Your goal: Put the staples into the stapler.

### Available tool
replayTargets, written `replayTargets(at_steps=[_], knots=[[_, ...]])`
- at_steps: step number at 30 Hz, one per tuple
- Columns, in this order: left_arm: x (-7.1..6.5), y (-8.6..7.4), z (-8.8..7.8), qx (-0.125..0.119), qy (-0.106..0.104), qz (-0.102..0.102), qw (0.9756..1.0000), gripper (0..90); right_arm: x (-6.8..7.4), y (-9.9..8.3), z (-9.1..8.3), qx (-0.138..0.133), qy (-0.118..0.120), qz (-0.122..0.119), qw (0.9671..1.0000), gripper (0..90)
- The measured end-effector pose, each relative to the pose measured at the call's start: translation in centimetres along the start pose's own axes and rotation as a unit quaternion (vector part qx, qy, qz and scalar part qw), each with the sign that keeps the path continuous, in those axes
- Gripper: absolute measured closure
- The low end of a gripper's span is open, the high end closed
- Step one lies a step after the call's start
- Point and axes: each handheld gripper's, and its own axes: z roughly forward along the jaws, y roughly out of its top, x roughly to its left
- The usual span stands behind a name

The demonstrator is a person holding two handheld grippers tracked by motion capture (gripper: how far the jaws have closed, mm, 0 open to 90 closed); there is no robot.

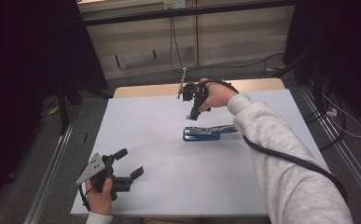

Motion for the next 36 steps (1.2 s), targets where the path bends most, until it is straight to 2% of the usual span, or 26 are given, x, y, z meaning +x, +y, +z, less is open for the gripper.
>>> replayTargets(at_steps=[3,7,22,30,36], knots=[[0.06,0.02,-0.01,0.002,-0.001,0.007,1.0000,4.0,-0.03,-0.17,0.01,0.002,0.000,0.004,1.0000,78.5],[-0.04,-0.02,0.04,0.001,-0.002,-0.002,1.0000,4.0,-0.09,-0.30,0.02,-0.005,0.002,0.004,1.0000,78.5],[-0.06,0.03,0.17,0.002,-0.004,0.004,1.0000,4.1,0.06,-0.16,0.38,-0.006,0.002,0.008,0.9999,78.5],[-0.06,0.01,0.19,0.004,-0.004,0.004,1.0000,4.1,0.10,0.19,0.56,-0.003,0.003,0.001,1.0000,78.5],[-0.05,0.00,0.18,0.006,-0.004,0.004,1.0000,4.1,0.14,0.22,0.78,-0.009,0.008,0.002,0.9999,78.5]])
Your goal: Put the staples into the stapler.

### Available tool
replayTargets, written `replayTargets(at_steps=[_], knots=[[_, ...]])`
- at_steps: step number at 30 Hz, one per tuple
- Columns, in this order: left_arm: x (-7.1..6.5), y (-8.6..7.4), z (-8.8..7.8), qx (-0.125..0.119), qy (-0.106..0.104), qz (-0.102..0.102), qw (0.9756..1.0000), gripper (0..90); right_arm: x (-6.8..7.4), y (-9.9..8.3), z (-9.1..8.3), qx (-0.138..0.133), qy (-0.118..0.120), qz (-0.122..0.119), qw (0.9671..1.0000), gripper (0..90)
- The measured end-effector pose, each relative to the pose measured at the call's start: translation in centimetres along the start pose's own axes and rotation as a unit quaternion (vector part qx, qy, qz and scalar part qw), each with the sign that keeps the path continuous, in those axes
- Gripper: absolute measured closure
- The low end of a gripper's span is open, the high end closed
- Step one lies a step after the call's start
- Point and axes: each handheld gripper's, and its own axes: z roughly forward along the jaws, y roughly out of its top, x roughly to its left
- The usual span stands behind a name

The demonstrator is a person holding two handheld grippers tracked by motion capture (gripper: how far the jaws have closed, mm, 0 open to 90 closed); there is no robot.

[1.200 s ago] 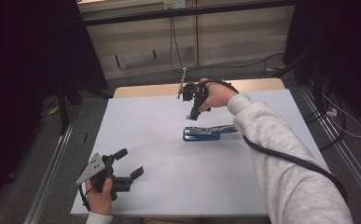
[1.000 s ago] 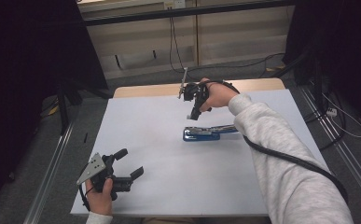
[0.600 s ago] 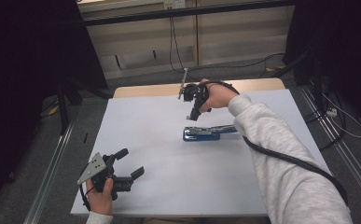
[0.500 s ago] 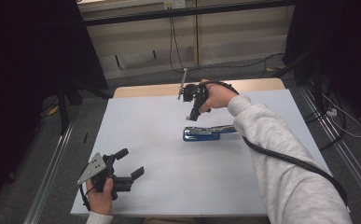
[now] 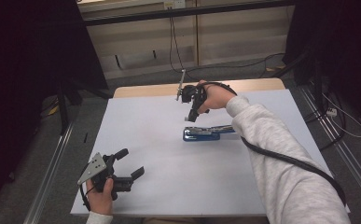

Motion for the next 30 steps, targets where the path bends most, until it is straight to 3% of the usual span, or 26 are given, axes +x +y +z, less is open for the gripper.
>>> replayTargets(at_steps=[25,30], knots=[[-0.1,0.0,0.1,0.001,-0.003,0.001,1.0000,4.1,-0.1,-0.4,1.9,0.003,0.002,0.009,1.0000,78.5],[-0.1,0.0,0.1,0.002,-0.002,0.002,1.0000,4.1,-0.2,-0.7,2.2,-0.008,0.005,0.010,0.9999,78.5]])
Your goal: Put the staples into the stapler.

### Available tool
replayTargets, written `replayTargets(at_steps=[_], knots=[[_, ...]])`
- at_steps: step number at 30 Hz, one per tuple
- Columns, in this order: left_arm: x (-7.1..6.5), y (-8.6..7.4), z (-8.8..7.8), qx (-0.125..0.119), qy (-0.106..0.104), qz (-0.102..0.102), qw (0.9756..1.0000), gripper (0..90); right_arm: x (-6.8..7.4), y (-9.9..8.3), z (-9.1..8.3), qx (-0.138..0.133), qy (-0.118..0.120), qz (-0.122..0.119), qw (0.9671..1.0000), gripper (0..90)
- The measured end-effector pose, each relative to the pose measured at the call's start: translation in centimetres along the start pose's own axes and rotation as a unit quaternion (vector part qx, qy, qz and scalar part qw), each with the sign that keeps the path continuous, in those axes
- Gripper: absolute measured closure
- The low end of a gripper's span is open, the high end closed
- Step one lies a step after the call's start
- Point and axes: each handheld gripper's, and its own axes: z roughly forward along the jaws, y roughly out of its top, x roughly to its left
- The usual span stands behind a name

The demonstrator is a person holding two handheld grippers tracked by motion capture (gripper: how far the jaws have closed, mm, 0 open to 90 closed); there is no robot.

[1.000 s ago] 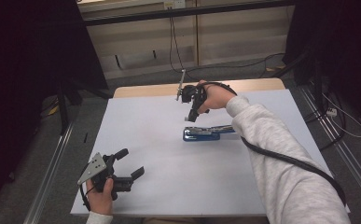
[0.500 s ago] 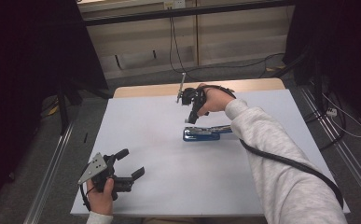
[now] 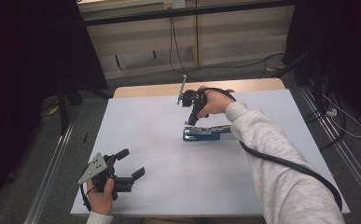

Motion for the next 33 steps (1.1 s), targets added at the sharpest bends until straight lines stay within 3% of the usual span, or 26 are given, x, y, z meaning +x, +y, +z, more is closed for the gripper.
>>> replayTargets(at_steps=[9,10,21,33], knots=[[0.0,0.0,0.1,0.001,0.000,0.000,1.0000,4.1,0.0,-0.5,0.6,-0.004,0.001,0.011,0.9999,78.5],[-0.1,0.0,0.1,0.001,-0.001,0.000,1.0000,4.1,-0.1,-0.6,0.7,-0.009,0.003,0.001,1.0000,78.5],[-0.1,0.0,0.1,0.002,-0.002,0.003,1.0000,4.1,-0.1,-1.4,1.1,-0.031,0.007,0.009,0.9995,78.5],[-0.1,0.0,0.1,0.005,-0.003,0.003,1.0000,4.2,0.1,-1.8,1.5,-0.030,0.009,0.022,0.9993,78.5]])
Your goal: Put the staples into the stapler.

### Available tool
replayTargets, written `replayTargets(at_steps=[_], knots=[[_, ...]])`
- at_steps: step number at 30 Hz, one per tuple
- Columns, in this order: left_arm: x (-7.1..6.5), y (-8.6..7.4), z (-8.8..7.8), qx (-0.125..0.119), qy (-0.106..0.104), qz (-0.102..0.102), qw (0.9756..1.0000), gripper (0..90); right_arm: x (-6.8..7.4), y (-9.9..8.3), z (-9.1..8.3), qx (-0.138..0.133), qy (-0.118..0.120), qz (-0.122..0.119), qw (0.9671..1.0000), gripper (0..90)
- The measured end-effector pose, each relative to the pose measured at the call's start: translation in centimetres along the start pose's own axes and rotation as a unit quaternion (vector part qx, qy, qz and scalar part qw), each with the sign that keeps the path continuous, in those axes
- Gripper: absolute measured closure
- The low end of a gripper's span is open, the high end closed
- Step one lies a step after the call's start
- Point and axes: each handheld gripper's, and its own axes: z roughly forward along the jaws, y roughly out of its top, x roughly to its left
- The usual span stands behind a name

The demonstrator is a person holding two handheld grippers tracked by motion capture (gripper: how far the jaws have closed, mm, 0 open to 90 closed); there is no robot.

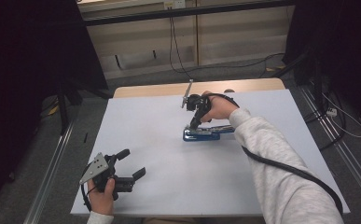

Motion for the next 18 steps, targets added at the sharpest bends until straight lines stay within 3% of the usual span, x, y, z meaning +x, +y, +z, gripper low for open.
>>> replayTargets(at_steps=[17,18], knots=[[-0.03,-0.04,0.06,0.001,0.001,-0.001,1.0000,4.1,-0.40,-0.17,0.66,-0.005,0.005,-0.014,0.9999,78.5],[0.00,-0.04,0.05,0.000,0.000,-0.001,1.0000,4.1,-0.22,-0.15,0.64,0.000,0.004,-0.001,1.0000,78.5]])
